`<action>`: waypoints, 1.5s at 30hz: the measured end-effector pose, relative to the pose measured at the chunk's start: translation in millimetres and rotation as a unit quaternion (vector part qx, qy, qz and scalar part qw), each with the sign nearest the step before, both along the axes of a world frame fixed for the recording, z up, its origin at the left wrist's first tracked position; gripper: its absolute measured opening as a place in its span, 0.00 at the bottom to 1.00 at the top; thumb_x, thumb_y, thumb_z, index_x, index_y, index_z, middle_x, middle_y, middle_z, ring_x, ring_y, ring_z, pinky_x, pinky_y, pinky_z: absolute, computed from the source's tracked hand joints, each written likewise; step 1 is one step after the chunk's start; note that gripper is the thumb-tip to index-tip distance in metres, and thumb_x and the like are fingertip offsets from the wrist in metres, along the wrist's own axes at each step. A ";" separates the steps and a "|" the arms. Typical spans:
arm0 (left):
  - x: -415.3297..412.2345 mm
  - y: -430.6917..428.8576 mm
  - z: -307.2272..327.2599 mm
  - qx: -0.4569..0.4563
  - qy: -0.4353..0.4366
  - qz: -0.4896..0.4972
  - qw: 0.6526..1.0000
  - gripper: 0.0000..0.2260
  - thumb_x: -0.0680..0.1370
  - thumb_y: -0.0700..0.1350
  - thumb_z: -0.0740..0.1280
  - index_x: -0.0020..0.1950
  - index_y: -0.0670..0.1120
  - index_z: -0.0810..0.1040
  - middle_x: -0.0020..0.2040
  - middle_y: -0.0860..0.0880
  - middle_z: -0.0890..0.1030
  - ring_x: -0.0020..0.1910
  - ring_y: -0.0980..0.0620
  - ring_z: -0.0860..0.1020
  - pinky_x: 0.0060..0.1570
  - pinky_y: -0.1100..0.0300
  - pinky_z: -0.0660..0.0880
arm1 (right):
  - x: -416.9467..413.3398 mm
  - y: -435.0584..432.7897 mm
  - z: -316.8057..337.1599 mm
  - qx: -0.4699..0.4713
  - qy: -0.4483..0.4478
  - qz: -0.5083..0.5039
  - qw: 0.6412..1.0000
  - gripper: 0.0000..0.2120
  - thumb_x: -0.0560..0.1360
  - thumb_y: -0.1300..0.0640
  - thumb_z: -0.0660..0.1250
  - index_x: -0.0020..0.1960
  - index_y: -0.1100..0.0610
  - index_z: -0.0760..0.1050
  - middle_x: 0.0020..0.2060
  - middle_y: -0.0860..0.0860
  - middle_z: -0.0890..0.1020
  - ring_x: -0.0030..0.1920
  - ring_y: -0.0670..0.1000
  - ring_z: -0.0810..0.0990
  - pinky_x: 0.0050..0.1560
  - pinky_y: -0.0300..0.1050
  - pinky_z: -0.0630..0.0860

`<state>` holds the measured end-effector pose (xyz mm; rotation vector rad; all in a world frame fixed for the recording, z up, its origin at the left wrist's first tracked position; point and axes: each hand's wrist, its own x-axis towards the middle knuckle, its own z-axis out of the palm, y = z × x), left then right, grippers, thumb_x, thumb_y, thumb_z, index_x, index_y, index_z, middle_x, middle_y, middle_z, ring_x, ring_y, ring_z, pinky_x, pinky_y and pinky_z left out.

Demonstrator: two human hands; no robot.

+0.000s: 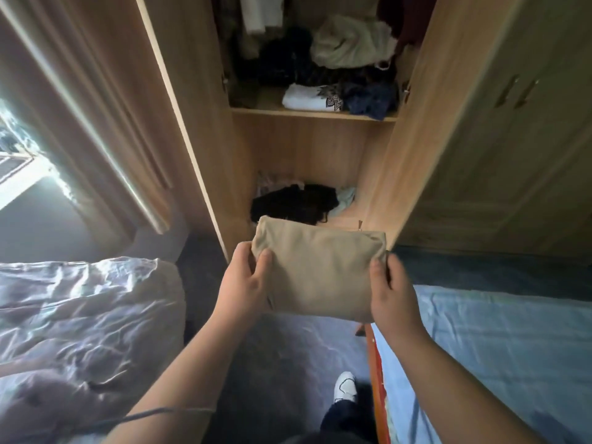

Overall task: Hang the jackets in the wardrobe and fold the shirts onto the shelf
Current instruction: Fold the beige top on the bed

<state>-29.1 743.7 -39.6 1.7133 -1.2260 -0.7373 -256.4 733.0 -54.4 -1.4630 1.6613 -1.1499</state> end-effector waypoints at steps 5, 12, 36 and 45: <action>-32.2 -100.2 7.3 0.002 -0.010 0.021 1.000 0.06 0.82 0.53 0.60 0.50 0.52 0.72 0.42 0.50 0.78 0.39 0.59 0.75 0.39 0.62 0.70 | -30.5 -105.3 1.8 -0.028 -0.014 0.023 0.999 0.09 0.83 0.48 0.56 0.52 0.51 0.72 0.42 0.43 0.79 0.44 0.46 0.77 0.43 0.46 0.70; -71.5 -227.8 26.5 -0.013 -0.016 0.061 0.998 0.08 0.83 0.52 0.58 0.52 0.49 0.73 0.43 0.53 0.78 0.41 0.61 0.75 0.39 0.68 0.69 | -67.0 -246.0 27.9 -0.062 -0.020 0.048 0.997 0.10 0.83 0.45 0.56 0.50 0.47 0.73 0.42 0.41 0.79 0.45 0.41 0.77 0.43 0.43 0.73; 71.3 -669.1 33.9 -0.038 0.050 -0.018 0.998 0.10 0.82 0.57 0.60 0.58 0.53 0.73 0.49 0.56 0.79 0.48 0.61 0.77 0.45 0.61 0.73 | 73.5 -666.4 34.1 -0.055 -0.043 -0.046 0.996 0.09 0.83 0.47 0.58 0.50 0.48 0.74 0.41 0.46 0.80 0.40 0.42 0.79 0.41 0.47 0.75; 57.6 -788.9 14.9 -0.028 0.017 -0.042 0.999 0.09 0.82 0.54 0.60 0.57 0.51 0.74 0.47 0.57 0.78 0.44 0.68 0.75 0.37 0.75 0.68 | 57.0 -780.0 13.3 -0.038 0.005 -0.090 0.995 0.10 0.82 0.48 0.58 0.53 0.51 0.75 0.44 0.46 0.80 0.47 0.48 0.79 0.49 0.50 0.75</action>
